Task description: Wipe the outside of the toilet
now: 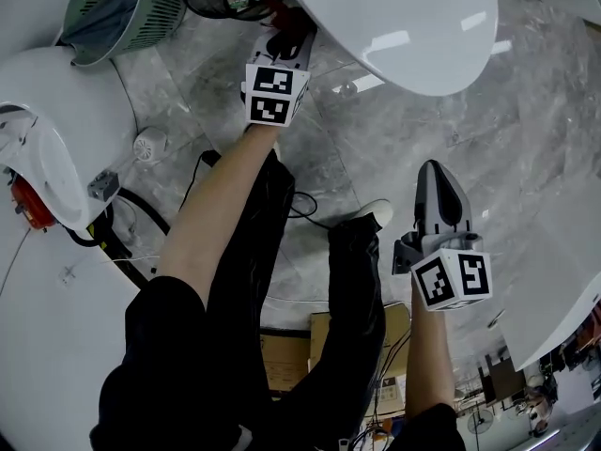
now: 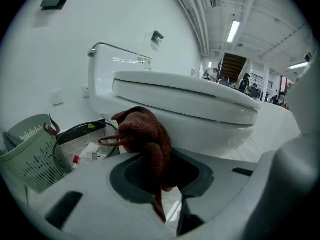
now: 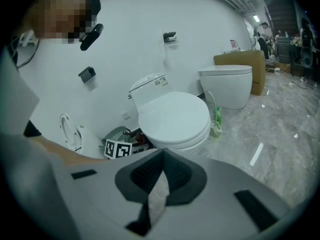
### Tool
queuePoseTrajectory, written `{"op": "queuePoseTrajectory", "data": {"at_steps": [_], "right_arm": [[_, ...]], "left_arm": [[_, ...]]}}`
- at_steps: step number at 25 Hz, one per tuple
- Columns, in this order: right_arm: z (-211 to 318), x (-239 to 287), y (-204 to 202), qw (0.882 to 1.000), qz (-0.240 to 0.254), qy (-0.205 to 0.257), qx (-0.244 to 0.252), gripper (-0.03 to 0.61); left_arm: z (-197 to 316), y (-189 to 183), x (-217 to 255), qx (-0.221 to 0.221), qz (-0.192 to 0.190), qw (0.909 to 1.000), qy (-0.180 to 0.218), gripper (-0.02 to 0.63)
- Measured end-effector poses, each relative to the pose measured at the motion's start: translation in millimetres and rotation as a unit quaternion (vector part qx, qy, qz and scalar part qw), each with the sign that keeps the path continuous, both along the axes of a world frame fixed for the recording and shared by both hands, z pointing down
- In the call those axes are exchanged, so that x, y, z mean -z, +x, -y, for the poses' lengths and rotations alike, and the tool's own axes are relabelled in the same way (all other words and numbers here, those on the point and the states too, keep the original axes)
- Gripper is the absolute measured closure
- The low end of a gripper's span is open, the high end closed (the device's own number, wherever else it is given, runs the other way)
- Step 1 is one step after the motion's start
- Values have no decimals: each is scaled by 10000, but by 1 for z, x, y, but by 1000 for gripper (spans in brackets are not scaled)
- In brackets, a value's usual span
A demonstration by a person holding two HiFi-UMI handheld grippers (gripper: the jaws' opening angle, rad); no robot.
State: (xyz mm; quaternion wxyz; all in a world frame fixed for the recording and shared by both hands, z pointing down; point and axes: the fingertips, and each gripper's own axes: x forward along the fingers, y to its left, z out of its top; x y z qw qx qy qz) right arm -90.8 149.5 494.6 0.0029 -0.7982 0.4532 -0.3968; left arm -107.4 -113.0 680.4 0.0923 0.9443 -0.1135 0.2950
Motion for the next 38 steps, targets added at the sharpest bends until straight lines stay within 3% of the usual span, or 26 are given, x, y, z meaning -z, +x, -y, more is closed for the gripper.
{"op": "queuePoseTrajectory", "data": {"at_steps": [20, 26, 31, 38], "right_arm": [[-114, 5, 21, 9997, -23, 12, -239, 575], [-148, 9, 33, 9991, 7, -18, -428, 575], [-169, 15, 40, 9984, 27, 9, -566, 575], [-190, 30, 66, 9979, -25, 90, -643, 575]], "left_arm": [[-137, 6, -15, -304, 465, 9977, -391, 525], [-183, 23, -18, -666, 606, 9944, -552, 525], [-229, 44, -15, -1238, 687, 9877, -663, 525], [-267, 81, 4, -1501, 606, 9842, -716, 525]]}}
